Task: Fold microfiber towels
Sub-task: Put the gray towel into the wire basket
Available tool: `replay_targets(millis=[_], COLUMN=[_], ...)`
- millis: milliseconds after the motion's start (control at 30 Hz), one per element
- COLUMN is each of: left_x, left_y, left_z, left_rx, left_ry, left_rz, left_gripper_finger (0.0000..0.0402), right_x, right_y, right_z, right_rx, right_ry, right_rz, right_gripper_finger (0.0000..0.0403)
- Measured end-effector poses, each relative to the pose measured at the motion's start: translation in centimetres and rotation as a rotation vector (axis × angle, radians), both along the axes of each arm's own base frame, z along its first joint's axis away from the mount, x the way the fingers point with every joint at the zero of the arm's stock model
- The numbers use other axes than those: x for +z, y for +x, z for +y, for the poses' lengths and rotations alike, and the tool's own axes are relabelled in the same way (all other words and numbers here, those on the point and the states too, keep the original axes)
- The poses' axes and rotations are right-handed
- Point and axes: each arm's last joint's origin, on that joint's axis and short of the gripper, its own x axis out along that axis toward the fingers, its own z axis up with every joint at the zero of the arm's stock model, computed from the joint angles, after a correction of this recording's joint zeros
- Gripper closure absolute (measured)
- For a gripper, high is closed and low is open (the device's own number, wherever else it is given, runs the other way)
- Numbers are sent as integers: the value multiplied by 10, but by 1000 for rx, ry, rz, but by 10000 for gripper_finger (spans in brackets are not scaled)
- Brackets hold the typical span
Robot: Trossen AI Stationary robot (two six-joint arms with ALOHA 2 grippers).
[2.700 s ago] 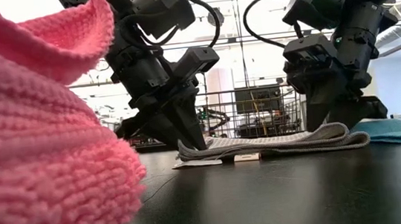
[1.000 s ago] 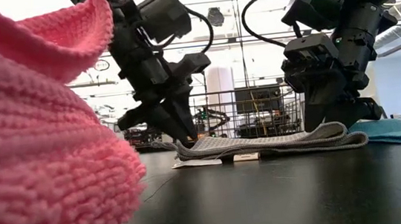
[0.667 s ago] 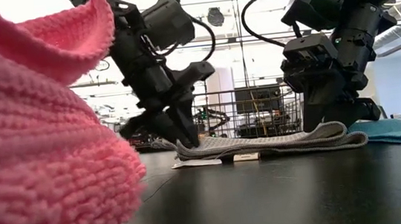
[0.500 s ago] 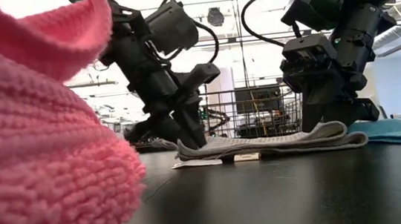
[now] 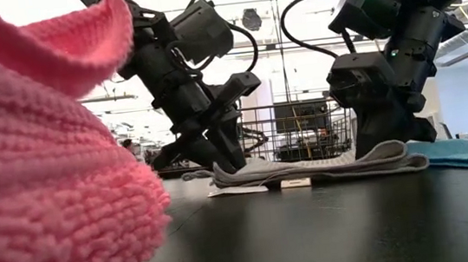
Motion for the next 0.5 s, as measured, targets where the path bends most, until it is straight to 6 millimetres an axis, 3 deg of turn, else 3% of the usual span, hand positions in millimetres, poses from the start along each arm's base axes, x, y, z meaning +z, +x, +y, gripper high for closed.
replay_targets(millis=[67,167,500], left_x=[0,0,0], left_y=[0,0,1], left_z=[0,0,1], left_rx=[0,-23,-21], left_ry=[4,24,52], left_rz=[6,-3,-16], left_gripper_finger=[342,386,398], right_x=[0,0,1], right_y=[0,0,1], right_z=[0,0,0], right_rx=[24,32,33], right_ry=[-22,-31,-19], right_rz=[-1,-2,-16], right_gripper_finger=[385,389,399])
